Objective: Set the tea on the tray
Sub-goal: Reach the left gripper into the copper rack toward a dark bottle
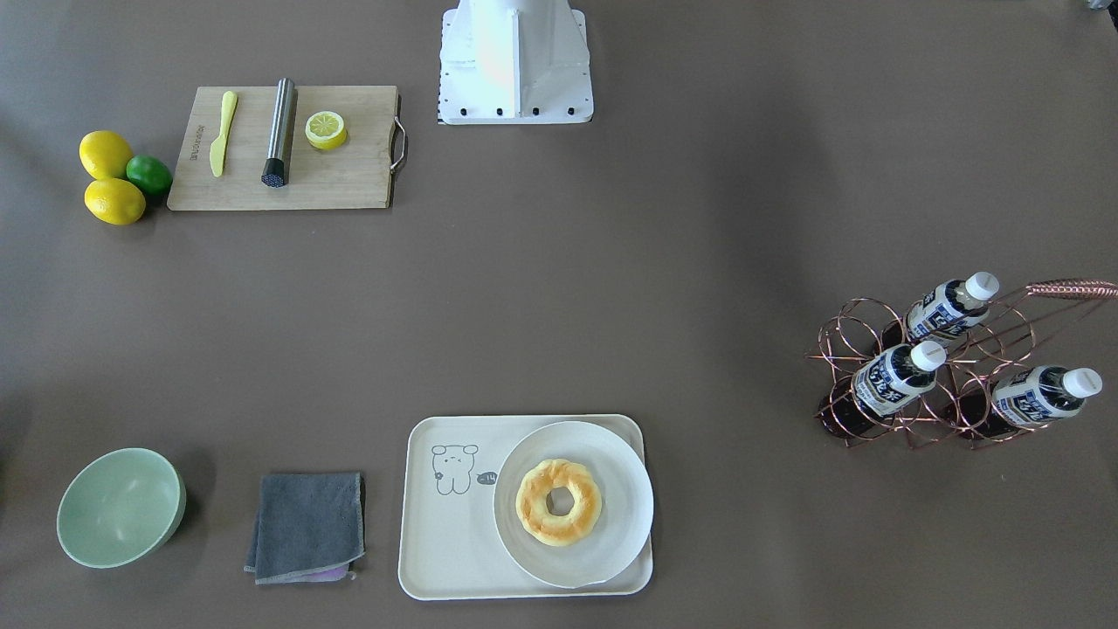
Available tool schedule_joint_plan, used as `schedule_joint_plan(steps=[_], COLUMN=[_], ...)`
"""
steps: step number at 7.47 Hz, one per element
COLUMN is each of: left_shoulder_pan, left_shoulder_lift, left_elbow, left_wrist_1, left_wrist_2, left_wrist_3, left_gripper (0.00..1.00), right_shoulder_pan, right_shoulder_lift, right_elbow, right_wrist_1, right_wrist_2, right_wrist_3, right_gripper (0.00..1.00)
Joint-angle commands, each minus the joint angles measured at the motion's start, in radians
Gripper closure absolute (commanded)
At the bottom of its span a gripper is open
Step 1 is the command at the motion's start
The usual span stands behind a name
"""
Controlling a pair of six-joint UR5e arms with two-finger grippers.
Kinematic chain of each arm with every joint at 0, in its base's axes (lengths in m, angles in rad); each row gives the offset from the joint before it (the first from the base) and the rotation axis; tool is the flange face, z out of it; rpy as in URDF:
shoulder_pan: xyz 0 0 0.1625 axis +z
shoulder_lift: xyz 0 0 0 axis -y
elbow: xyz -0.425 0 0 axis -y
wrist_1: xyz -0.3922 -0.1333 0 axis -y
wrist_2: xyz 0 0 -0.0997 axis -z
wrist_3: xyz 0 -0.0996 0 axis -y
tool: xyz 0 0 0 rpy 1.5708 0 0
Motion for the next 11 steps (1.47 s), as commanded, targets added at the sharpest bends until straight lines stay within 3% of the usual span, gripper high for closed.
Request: schedule_joint_plan(steps=[1,8,10,11], left_shoulder_pan=[-0.001,0.005,0.074,0.136], left_shoulder_lift=[0.016,0.026,-0.031,-0.067], left_elbow=[-0.011,-0.034,-0.072,-0.103], left_wrist_1=[0.003,-0.006,-0.023,-0.028], left_wrist_2=[0.037,0.028,0.031,0.039], left_wrist_3=[-0.006,-0.015,-0.219,-0.272], left_gripper=[0.02,0.03,0.11,0.10], right_shoulder_pan=[-0.001,-0.006,-0.006,-0.007], right_shoulder_lift=[0.000,0.003,0.003,0.003], right_elbow=[0.000,-0.001,-0.006,-0.005], right_wrist_1=[0.004,0.010,0.010,0.010], right_wrist_2=[0.005,0.012,0.010,0.010], right_wrist_3=[0.000,0.003,0.003,0.003], right_gripper=[0.00,0.00,0.00,0.00])
